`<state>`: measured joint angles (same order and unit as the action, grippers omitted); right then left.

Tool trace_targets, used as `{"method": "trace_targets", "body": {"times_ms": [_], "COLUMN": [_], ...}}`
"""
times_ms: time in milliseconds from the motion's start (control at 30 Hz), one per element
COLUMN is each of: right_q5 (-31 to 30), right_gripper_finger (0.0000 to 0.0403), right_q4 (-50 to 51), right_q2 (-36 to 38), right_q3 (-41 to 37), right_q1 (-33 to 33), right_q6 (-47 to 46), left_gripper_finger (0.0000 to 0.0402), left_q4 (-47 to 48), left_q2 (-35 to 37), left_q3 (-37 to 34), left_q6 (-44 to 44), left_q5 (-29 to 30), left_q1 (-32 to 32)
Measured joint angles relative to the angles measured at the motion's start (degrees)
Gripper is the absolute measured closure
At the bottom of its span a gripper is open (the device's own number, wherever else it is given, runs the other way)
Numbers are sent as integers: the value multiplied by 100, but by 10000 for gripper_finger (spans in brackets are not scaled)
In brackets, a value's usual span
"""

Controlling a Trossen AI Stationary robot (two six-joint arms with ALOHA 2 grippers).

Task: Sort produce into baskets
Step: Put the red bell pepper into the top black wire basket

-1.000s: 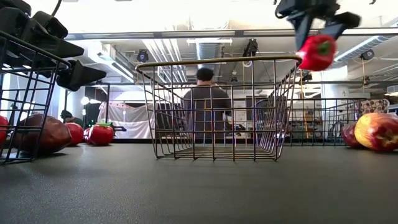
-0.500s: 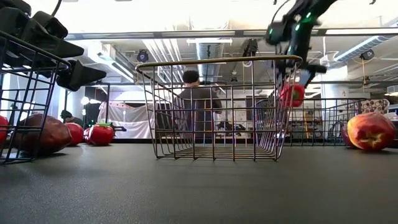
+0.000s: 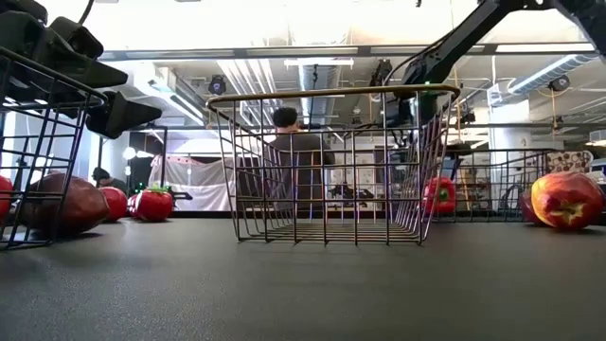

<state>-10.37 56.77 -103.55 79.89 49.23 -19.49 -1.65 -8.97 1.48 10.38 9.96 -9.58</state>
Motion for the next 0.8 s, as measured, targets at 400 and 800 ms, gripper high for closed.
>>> {"method": "trace_targets", "body": {"times_ms": [400,800], "right_q5": [-16,272], "right_gripper_finger": [15,14], "right_q4": [550,3302], "right_q2": [31,1858], "right_q3": [528,1320], "right_q1": [21,-1178], "right_q6": [105,-1145], "left_gripper_finger": [9,9], "left_q4": [0,-2], "left_q2": [0,0], "left_q3": [0,0], "left_q6": [-1,-1], "left_q5": [2,0], "left_q1": [-2,0]}}
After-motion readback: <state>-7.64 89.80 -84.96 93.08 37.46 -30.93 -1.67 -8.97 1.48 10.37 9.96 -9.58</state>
